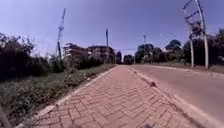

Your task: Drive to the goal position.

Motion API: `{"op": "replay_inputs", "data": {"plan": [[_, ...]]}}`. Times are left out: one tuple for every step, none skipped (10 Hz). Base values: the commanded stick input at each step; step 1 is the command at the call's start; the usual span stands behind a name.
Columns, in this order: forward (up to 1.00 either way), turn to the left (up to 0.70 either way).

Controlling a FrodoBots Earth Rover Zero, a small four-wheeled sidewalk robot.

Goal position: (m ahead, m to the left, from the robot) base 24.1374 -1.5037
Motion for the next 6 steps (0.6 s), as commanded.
{"op": "replay_inputs", "data": {"plan": [[0.30,0.00],[0.30,0.00],[0.30,0.00],[0.30,0.00],[0.30,0.00],[0.30,0.00]]}}
